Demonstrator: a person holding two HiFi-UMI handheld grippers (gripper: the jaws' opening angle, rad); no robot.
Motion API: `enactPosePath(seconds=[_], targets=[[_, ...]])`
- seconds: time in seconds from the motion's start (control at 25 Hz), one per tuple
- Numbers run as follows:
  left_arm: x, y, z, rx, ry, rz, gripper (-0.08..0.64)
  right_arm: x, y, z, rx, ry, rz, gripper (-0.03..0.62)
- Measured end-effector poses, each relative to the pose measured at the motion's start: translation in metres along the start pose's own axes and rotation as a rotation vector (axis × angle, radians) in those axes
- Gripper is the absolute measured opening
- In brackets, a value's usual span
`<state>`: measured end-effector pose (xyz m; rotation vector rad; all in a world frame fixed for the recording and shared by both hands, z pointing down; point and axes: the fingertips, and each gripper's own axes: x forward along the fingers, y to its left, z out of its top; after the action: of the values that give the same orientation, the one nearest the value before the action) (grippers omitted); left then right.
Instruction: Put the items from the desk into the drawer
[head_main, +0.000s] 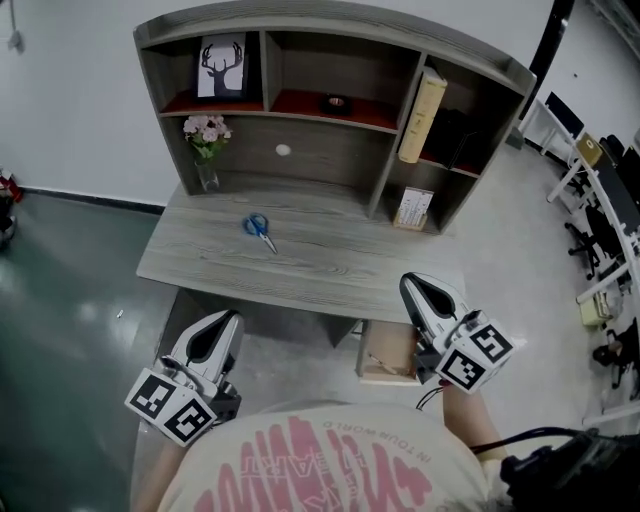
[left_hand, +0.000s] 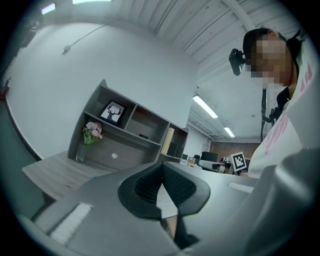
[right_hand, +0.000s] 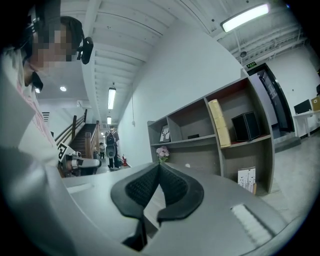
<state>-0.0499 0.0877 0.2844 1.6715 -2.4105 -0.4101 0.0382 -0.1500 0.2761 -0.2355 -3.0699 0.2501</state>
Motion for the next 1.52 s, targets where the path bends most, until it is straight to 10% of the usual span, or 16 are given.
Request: enactPosePath(seconds=[0.68,1.52], targets=[[-0.108,0.084,0.006,0.022,0.009,0.263,0.020,0.122,0.065,-0.048,0.099,0.142,0.125,0.006],[-0.057,0.264,0.041,-0.030,0.009,0.366,0.020,0.334,0.018,-0.121,0.138,0.324,0.129,0.005]])
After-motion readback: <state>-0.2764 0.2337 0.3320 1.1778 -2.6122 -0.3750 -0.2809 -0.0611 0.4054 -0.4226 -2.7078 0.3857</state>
